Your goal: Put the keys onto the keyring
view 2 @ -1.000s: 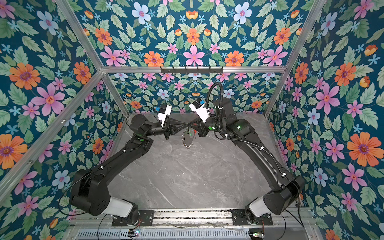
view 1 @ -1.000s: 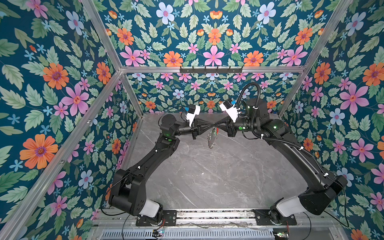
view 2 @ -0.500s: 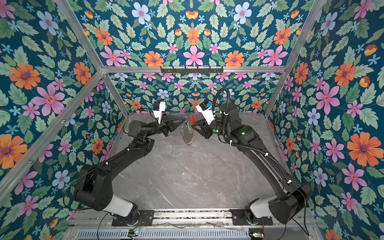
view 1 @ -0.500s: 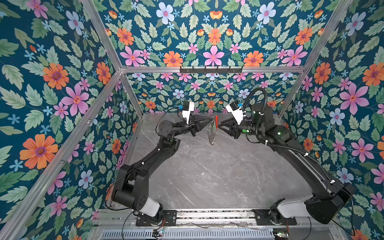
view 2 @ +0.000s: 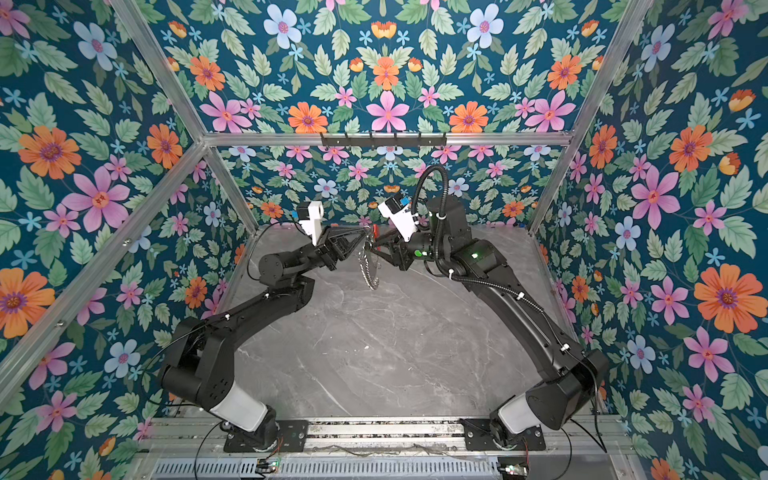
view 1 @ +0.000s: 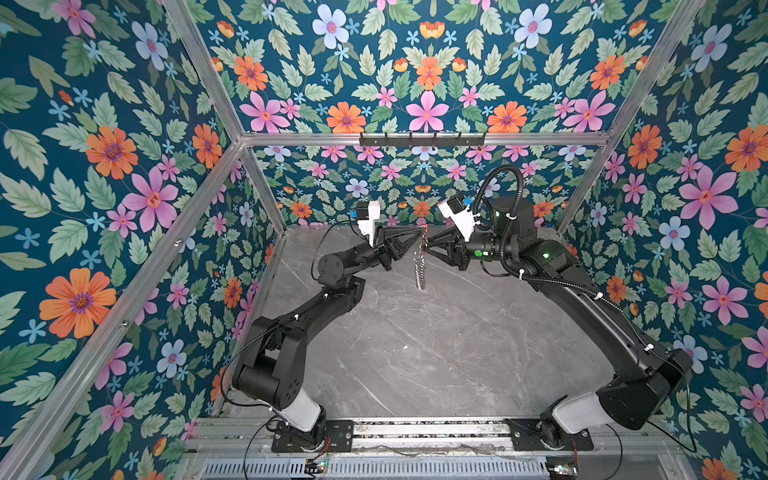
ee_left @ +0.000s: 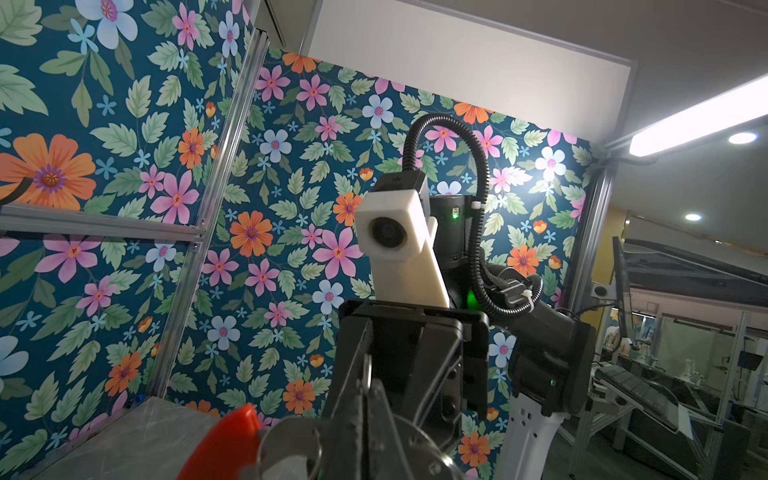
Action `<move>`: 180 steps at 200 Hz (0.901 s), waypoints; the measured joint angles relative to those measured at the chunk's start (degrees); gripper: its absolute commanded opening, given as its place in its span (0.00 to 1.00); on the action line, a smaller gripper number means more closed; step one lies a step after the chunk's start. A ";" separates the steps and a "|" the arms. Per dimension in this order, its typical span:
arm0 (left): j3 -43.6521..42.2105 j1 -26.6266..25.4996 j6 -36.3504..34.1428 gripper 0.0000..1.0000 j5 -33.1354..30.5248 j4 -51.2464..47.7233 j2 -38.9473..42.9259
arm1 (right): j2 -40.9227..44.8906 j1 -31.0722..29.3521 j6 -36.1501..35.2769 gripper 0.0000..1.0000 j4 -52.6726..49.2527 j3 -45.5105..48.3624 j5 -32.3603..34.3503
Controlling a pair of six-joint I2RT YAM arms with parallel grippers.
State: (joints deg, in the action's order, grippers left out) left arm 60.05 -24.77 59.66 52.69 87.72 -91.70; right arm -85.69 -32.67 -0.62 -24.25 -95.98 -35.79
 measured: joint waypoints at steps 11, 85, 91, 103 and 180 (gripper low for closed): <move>0.00 -0.22 0.20 0.00 -0.35 0.72 -0.33 | -0.52 -0.46 0.02 0.25 0.00 -0.52 -0.17; 0.09 -0.79 1.84 0.00 -3.61 3.98 -1.60 | -2.10 -2.14 0.48 0.01 -0.02 -1.99 0.11; 0.07 -0.81 1.84 0.00 -3.67 4.02 -1.60 | -2.10 -2.16 0.48 0.01 -0.04 -2.03 0.22; -0.22 -0.81 1.84 0.00 -3.96 4.13 -1.57 | -2.08 -2.21 0.46 0.00 -0.39 -2.10 0.55; -1.53 -0.94 1.36 0.00 -2.45 4.00 -0.79 | 2.36 -2.21 -4.20 0.00 -5.57 -1.14 8.02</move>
State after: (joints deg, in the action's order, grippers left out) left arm 58.52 -25.71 61.01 50.24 91.72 -92.49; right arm -83.33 -34.87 -4.82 -29.82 -97.12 -27.77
